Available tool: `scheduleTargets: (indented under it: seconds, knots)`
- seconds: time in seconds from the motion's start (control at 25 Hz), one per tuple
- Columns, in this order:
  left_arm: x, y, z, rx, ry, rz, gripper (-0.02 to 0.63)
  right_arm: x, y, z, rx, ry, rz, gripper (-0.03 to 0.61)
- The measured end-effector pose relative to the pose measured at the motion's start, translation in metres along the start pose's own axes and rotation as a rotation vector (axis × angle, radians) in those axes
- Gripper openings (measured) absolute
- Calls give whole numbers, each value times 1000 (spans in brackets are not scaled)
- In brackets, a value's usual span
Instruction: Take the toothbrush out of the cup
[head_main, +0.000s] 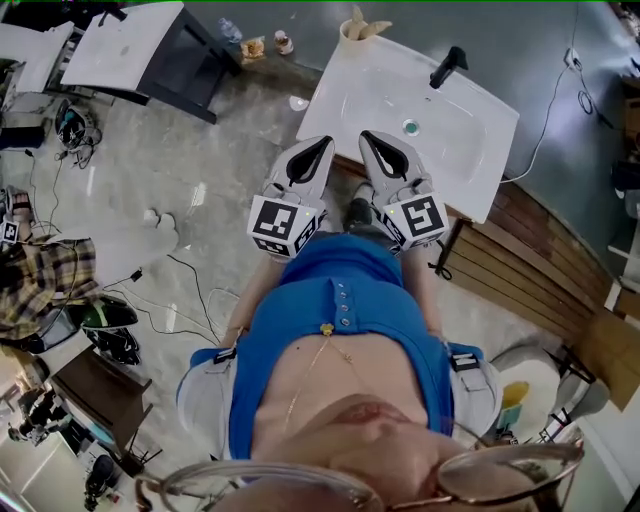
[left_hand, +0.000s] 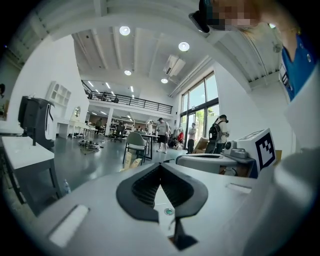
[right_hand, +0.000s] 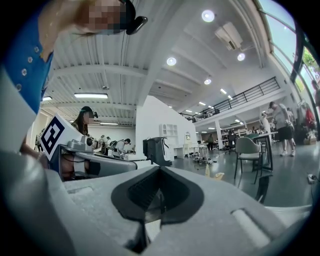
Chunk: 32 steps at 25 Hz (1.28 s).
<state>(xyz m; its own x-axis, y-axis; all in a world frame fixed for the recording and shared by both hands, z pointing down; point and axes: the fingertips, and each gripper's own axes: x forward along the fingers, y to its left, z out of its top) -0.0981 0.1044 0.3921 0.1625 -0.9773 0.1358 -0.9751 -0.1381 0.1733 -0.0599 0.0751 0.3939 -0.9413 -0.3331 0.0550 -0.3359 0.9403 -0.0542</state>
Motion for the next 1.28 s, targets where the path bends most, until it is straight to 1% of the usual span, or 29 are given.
scheduleTargets:
  seconds: [0.24, 0.4, 0.6, 0.8, 0.92, 1.0, 1.28]
  knots:
    - [48, 4, 13, 17, -16, 32, 2, 12, -53, 11, -25, -3, 9, 2]
    - [71, 8, 14, 14, -12, 55, 2, 18, -78, 13, -32, 5, 22, 2]
    - [90, 16, 11, 33, -15, 93, 2, 25, -95, 6, -30, 11, 53, 2]
    - [98, 25, 11, 26, -12, 95, 2, 34, -101, 0, -15, 31, 61, 2]
    - [104, 36, 13, 20, -12, 84, 2, 43, -103, 0, -15, 38, 48, 2]
    - [108, 43, 15, 19, -14, 66, 2, 48, -106, 1, -21, 38, 24, 2]
    - [133, 74, 24, 22, 15, -69, 2, 76, -119, 8, -12, 36, -106, 2]
